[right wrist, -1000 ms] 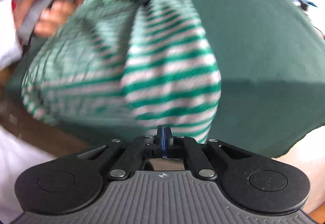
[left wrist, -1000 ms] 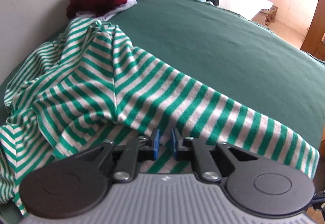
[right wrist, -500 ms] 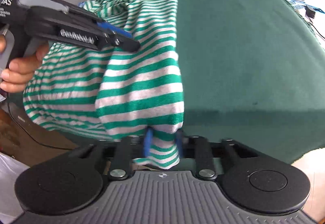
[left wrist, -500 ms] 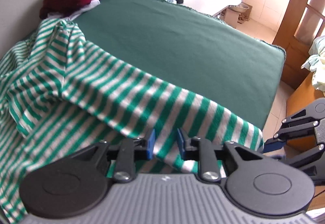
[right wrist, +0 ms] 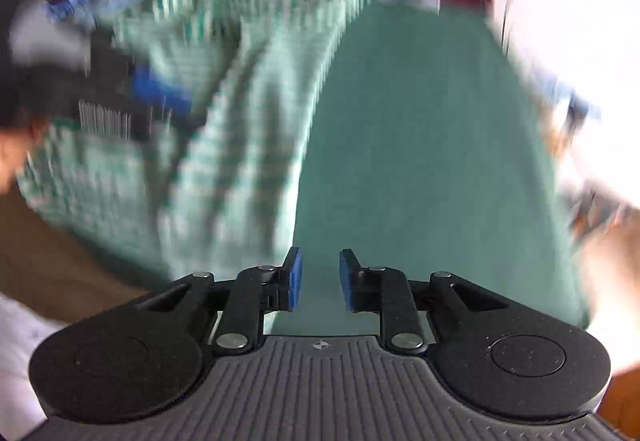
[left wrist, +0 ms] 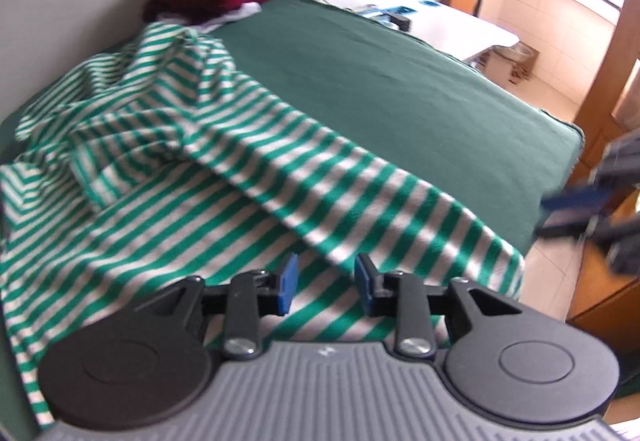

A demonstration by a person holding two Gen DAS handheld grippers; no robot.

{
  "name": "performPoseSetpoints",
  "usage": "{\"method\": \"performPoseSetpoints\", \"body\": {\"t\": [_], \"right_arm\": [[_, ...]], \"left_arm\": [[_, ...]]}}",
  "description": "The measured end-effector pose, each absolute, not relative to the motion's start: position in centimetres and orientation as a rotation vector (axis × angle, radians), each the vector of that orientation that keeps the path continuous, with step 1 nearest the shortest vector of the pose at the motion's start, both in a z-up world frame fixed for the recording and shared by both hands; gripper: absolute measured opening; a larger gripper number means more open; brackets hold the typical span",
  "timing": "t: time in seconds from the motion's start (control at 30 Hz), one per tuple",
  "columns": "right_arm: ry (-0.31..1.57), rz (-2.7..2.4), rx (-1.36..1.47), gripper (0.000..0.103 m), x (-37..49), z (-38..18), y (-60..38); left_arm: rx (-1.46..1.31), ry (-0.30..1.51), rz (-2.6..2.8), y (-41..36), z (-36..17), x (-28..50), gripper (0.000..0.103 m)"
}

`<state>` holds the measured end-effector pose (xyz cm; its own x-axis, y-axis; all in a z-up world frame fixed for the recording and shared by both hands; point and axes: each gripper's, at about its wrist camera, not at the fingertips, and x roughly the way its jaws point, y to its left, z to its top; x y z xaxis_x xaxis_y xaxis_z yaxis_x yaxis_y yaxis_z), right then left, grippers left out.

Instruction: Fold clothes

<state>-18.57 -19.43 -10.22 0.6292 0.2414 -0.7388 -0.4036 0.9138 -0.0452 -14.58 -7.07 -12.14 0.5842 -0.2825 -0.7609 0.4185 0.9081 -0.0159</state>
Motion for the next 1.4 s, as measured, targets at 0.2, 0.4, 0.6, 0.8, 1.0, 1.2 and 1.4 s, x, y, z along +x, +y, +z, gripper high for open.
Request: {"method": "performPoseSetpoints", "body": {"t": [0.2, 0.4, 0.6, 0.8, 1.0, 1.2, 1.4], "right_arm": [[0.690, 0.518, -0.159, 0.027, -11.5, -8.0, -13.7], [0.712, 0.527, -0.214, 0.021, -2.8, -10.3, -4.5], [0.805, 0.453, -0.190, 0.023, 1.0, -13.0, -0.6], [0.804, 0.514, -0.188, 0.019, 3.3, -11.0, 0.4], [0.817, 0.547, -0.139, 0.035, 8.3, -9.8, 1.5], [0.868, 0.654, -0.218, 0.035, 12.6, -11.9, 3.9], [0.815, 0.679, -0.218, 0.003, 14.3, -11.3, 4.3]], "left_arm": [[0.042, 0.841, -0.237, 0.3, -11.4, -13.0, 0.034], [0.051, 0.860, -0.168, 3.7, -12.2, -12.7, 0.034], [0.119, 0.858, -0.224, 5.7, -13.2, -13.3, 0.048], [0.136, 0.824, -0.237, 8.0, -13.1, -11.8, 0.052], [0.040, 0.810, -0.211, 8.1, -12.9, -6.1, 0.057], [0.014, 0.842, -0.184, 6.3, -14.6, -1.8, 0.052], [0.055, 0.817, -0.141, 4.5, -14.7, -1.9, 0.011]]}}
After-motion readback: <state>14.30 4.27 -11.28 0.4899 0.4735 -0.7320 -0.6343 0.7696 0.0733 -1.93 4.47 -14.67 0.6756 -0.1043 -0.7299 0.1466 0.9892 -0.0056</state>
